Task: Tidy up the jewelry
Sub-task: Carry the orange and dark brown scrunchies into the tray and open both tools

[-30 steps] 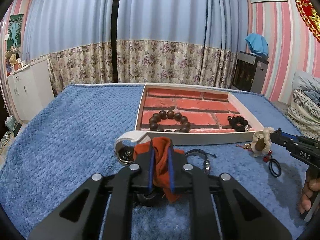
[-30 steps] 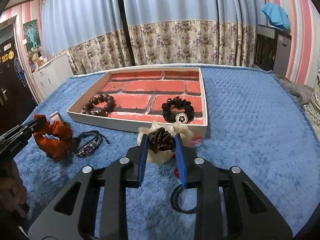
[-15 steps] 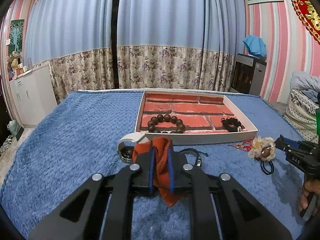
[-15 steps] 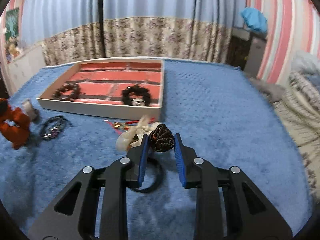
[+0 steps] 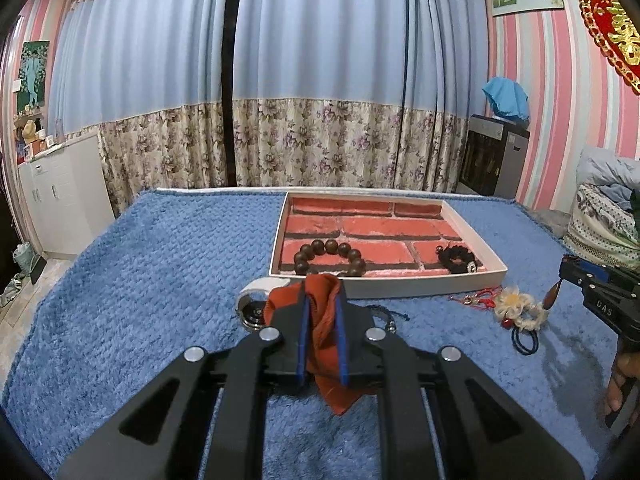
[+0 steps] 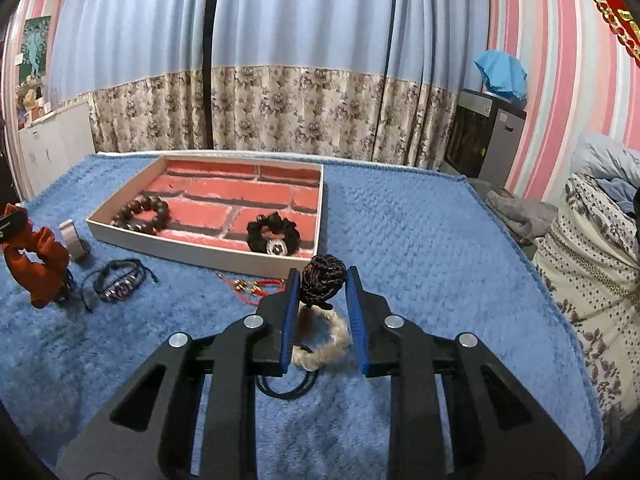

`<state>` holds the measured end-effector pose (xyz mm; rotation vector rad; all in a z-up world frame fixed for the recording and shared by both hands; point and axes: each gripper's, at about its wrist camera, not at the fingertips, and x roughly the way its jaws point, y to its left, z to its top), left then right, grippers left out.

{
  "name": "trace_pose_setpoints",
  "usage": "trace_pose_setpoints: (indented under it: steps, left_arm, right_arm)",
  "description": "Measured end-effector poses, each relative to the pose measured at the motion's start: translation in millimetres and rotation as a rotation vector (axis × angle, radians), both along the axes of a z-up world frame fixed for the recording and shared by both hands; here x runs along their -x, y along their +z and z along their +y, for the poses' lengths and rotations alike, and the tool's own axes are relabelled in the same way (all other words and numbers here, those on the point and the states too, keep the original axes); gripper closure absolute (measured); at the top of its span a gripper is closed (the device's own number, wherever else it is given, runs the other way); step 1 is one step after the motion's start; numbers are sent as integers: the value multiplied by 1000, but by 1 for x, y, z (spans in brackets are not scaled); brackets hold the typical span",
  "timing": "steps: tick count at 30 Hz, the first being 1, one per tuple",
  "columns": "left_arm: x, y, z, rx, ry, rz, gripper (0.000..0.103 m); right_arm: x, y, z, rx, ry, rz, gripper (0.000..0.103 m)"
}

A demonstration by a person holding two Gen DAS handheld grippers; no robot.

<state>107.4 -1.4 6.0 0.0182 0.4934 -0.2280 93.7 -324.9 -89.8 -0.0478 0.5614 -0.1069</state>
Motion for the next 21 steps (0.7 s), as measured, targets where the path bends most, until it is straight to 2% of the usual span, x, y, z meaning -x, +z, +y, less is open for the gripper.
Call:
trace_pose_setpoints:
  steps: [14,21]
  left_arm:
    - [7,20,-3,3,-9,-36,92]
    - [5,26,-5,6,-14,-52,92]
  right_arm:
    - [9,21,2,-51,40,-49,82]
    - [8,31,2,-46,42,-70,82]
